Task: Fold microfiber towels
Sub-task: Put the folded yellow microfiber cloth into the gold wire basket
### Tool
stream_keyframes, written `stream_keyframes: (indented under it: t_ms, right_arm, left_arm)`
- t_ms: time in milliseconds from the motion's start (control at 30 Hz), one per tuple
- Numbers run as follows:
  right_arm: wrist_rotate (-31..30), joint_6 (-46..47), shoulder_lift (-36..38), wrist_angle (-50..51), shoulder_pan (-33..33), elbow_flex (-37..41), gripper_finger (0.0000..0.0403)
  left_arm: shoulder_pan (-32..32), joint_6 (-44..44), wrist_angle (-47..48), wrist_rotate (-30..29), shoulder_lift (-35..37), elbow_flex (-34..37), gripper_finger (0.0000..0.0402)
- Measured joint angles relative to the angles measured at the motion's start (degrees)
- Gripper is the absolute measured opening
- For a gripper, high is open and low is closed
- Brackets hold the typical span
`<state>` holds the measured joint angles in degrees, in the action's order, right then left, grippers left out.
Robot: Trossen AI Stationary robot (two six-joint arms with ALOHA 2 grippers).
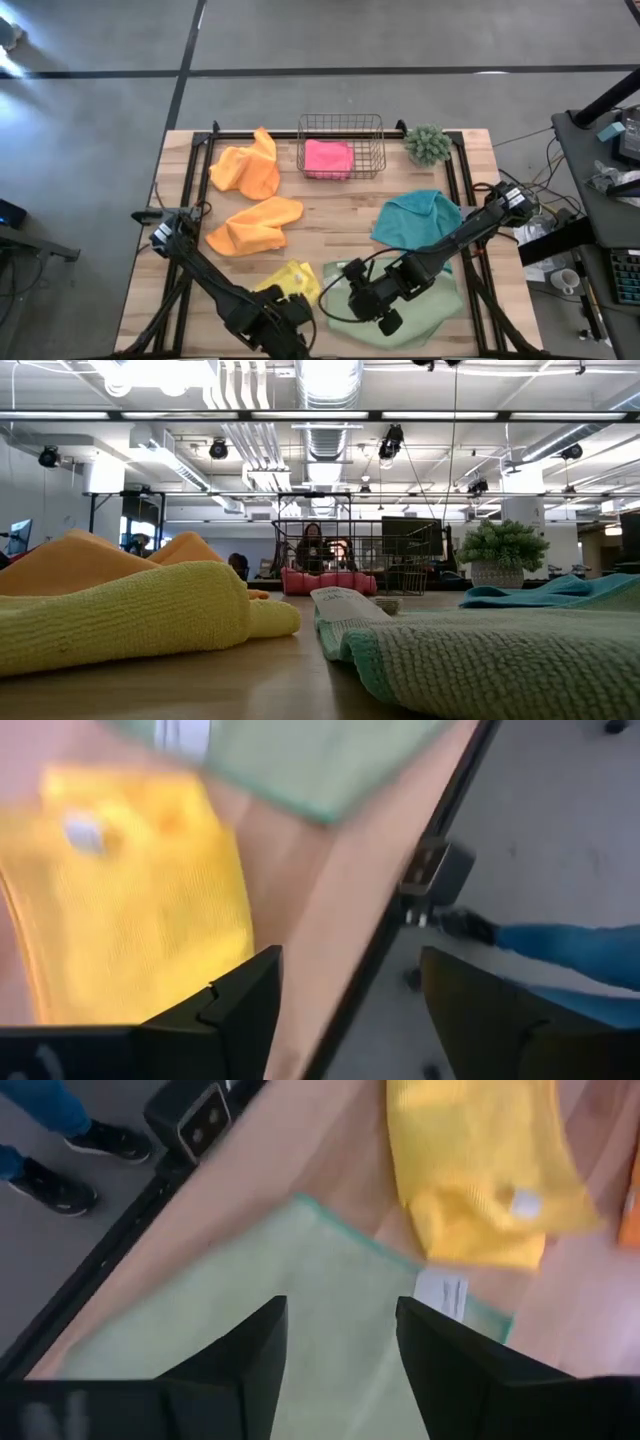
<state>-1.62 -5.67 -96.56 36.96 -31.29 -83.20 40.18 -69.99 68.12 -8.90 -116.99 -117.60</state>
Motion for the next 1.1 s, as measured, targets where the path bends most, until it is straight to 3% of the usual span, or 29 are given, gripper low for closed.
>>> stream_keyframes:
  t_ms: [267, 633, 833, 1100]
  right_arm:
    - [0.0, -8.1, -3.1, -11.1, 0.1, 0.0, 0.018]
    - [-0.1, -13.5, -10.3, -19.4, 1.5, -0.1, 0.018]
    - [-0.5, -13.9, -13.8, -25.6, 2.5, -0.4, 0.018]
    - [-0.7, -14.1, -20.6, -25.4, 3.7, -6.3, 0.018]
  left_arm:
    - [1.9, -6.5, -6.6, 9.0, 0.0, 9.4, 0.0226]
    - [4.6, -15.1, -11.2, 8.4, 0.0, 17.9, 0.0226]
    - [4.9, -15.3, -14.1, 8.3, 0.0, 21.7, 0.0226]
    - [4.8, -15.3, -13.2, 6.5, 0.0, 23.1, 0.0226]
